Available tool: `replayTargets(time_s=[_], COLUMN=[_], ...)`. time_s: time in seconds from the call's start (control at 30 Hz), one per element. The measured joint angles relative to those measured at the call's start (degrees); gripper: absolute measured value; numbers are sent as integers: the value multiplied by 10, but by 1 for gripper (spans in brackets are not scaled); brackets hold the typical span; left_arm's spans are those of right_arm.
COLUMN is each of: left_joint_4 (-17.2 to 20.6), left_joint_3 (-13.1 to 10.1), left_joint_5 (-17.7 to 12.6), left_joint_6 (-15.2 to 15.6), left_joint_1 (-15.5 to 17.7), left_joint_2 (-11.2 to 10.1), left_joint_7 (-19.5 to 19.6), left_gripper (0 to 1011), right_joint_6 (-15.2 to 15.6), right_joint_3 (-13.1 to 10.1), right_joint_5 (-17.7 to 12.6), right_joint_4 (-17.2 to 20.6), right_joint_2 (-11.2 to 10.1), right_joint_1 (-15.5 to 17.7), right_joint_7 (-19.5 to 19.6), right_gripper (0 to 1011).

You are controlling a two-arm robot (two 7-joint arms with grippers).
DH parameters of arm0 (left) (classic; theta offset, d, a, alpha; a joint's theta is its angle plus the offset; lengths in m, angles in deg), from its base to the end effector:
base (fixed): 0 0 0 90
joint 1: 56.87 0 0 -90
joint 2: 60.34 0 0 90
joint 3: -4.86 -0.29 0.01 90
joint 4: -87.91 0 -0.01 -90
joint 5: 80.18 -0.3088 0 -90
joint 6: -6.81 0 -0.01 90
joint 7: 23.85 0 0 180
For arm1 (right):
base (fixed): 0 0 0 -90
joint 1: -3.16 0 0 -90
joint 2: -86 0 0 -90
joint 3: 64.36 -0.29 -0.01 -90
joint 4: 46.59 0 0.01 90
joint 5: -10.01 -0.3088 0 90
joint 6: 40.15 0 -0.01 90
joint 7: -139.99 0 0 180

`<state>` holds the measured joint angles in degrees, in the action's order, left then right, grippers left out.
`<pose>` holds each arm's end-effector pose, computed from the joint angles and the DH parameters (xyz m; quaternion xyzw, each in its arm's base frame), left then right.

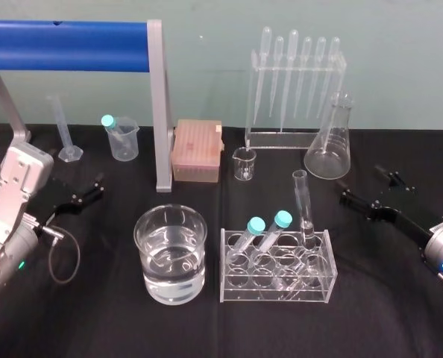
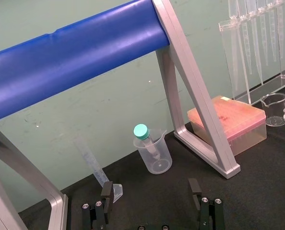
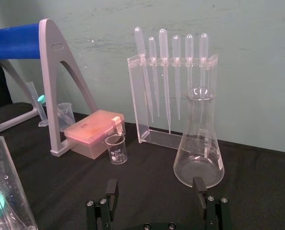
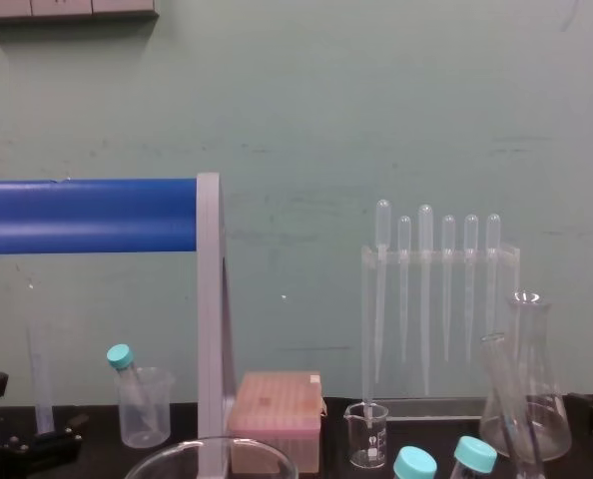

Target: Hold the test tube with one hand and immerse one end into the beaker, then return it to the test tube rack.

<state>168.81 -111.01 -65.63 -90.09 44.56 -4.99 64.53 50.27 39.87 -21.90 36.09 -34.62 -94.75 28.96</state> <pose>0.3581 0.0827 -0.3023 0.1416 -0.1324 0.5799 0.7913 0.3579 -0.1047 -0.2873 -0.0319 0.0428 -0.5038 0.8621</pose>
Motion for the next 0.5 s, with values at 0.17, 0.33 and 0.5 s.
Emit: replayTargets(time_s=[0.17,0.33,0.5], left_joint_4=[0,0,0], left_joint_3=[0,0,0], left_joint_5=[0,0,0], left_joint_6=[0,0,0], left_joint_1=[0,0,0], left_joint_2=[0,0,0], left_joint_7=[0,0,0], left_gripper=[1000,1000,1000], right_joint_6=[0,0,0], right_joint_3=[0,0,-1], right_joint_5=[0,0,1], right_joint_4=[2,3,4], right_joint_2=[-1,-2,-2], right_joint_1=[1,1,1], right_joint_7=[2,3,4], right_gripper=[1000,1000,1000])
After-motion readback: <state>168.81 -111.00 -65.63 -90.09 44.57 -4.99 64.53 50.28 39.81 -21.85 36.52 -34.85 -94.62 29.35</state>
